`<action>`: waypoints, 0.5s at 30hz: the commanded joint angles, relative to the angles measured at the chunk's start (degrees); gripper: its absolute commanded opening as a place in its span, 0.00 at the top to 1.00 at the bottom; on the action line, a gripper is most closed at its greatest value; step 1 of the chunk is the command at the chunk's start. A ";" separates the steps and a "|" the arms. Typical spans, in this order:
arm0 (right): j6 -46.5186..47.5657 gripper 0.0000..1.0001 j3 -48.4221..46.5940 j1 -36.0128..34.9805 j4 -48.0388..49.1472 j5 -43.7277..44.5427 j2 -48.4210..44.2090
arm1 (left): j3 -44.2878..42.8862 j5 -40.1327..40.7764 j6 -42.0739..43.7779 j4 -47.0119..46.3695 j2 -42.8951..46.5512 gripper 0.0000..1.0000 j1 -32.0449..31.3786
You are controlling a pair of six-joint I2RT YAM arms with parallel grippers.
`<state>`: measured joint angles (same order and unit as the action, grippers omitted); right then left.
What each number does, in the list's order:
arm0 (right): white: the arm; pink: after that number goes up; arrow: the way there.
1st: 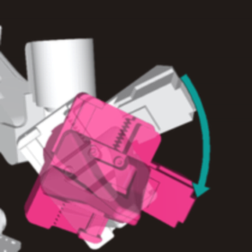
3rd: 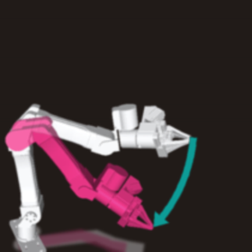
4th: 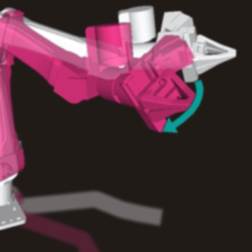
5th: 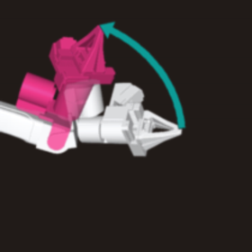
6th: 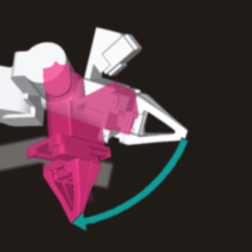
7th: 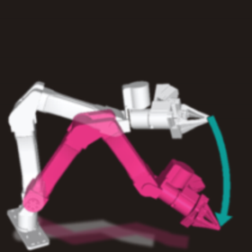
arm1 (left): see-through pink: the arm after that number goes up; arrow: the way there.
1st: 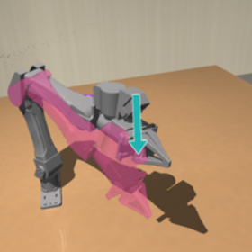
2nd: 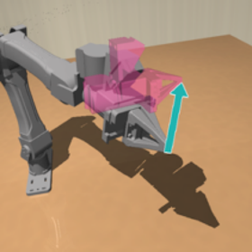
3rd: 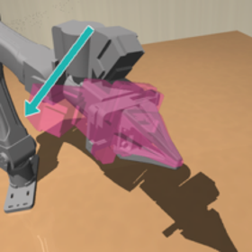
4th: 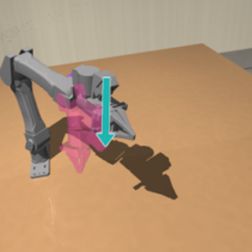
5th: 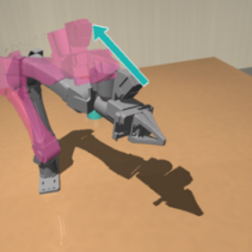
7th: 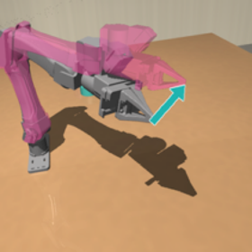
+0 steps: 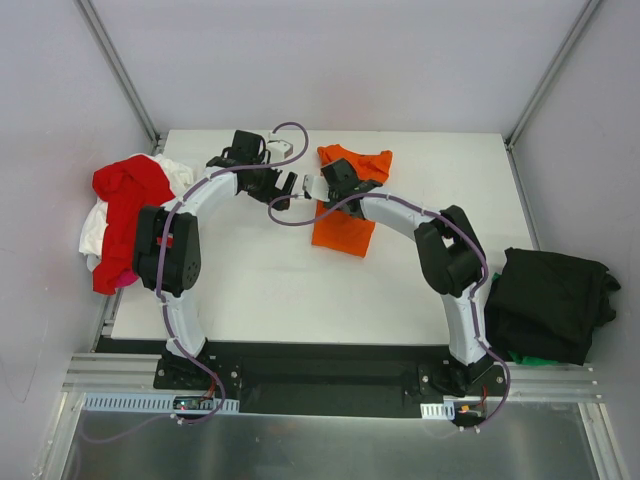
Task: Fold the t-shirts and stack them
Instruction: Fold the folded rectangular tshirt in 1/3 of the way
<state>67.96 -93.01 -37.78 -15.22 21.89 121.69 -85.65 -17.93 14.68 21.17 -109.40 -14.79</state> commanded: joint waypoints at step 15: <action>-16.37 0.37 16.98 -9.76 -8.24 -0.17 -22.28 | -2.51 -0.70 -3.16 -1.13 3.59 0.01 -0.07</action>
<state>57.49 -78.11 -44.58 -19.86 22.70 104.07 -85.80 -18.24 13.06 20.64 -107.63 -14.79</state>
